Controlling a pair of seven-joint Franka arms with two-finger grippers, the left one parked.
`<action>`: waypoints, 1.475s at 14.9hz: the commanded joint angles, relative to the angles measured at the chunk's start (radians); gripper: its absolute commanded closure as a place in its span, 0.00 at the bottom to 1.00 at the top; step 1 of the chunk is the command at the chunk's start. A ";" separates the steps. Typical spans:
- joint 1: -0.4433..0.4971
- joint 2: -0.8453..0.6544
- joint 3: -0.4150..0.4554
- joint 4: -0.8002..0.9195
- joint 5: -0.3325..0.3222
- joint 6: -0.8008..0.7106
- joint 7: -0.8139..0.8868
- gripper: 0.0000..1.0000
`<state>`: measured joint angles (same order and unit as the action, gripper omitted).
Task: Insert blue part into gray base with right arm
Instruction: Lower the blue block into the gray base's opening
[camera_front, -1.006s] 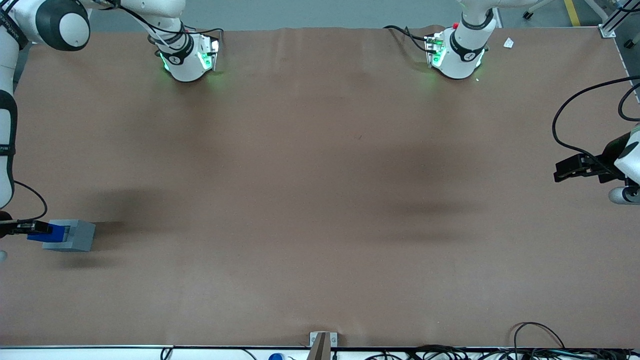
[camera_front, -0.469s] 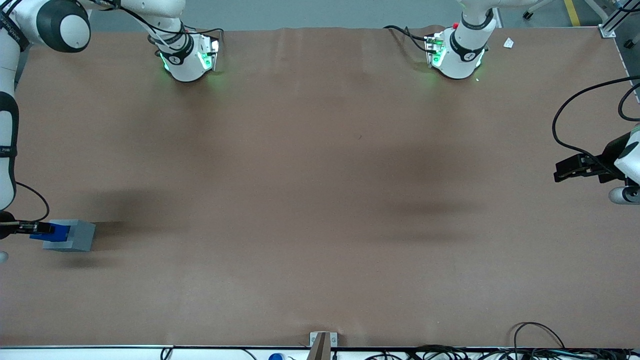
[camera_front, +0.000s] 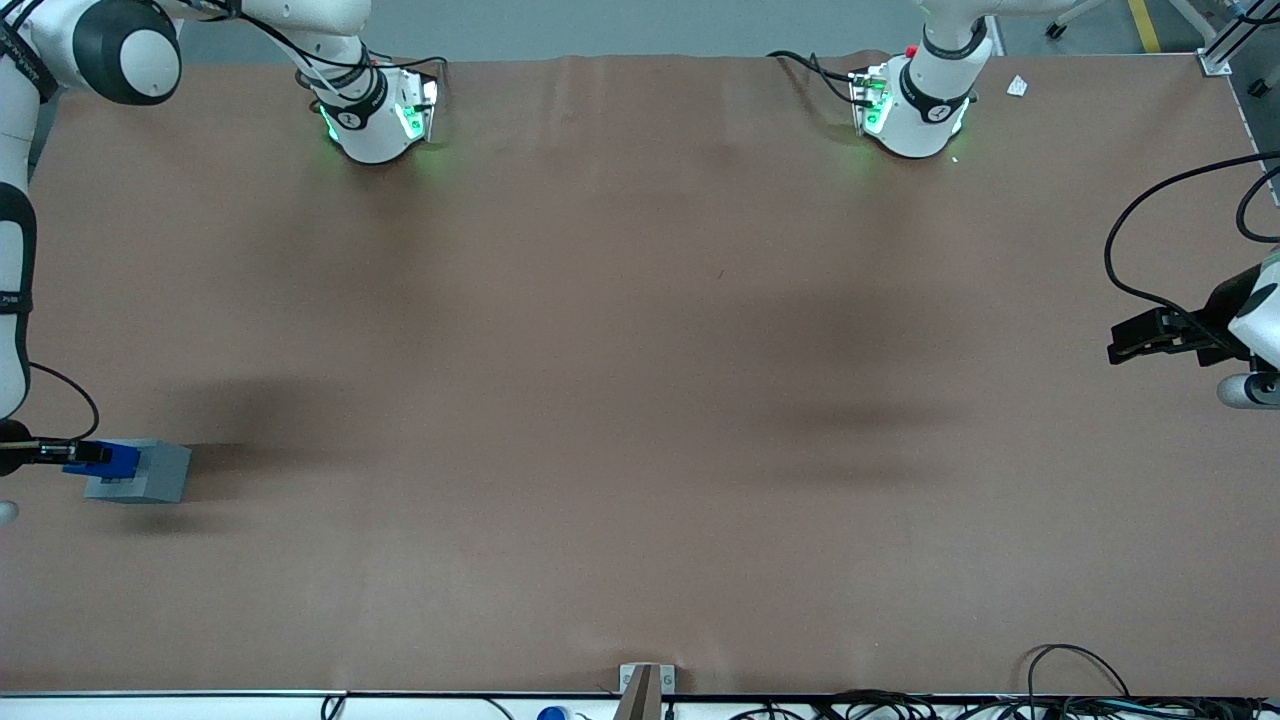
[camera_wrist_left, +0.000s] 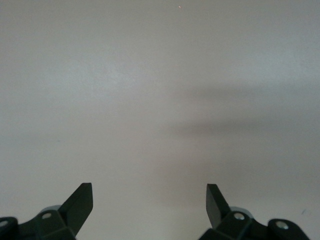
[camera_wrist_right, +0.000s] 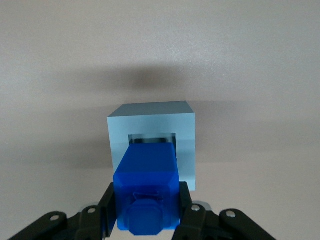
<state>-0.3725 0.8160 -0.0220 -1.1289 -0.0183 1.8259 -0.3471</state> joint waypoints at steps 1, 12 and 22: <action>-0.002 0.012 0.005 0.021 -0.012 0.001 0.017 1.00; -0.008 0.051 0.005 0.021 -0.011 0.069 0.014 1.00; -0.009 0.052 0.007 0.021 -0.005 0.085 0.011 0.00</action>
<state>-0.3747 0.8558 -0.0231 -1.1279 -0.0187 1.9093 -0.3452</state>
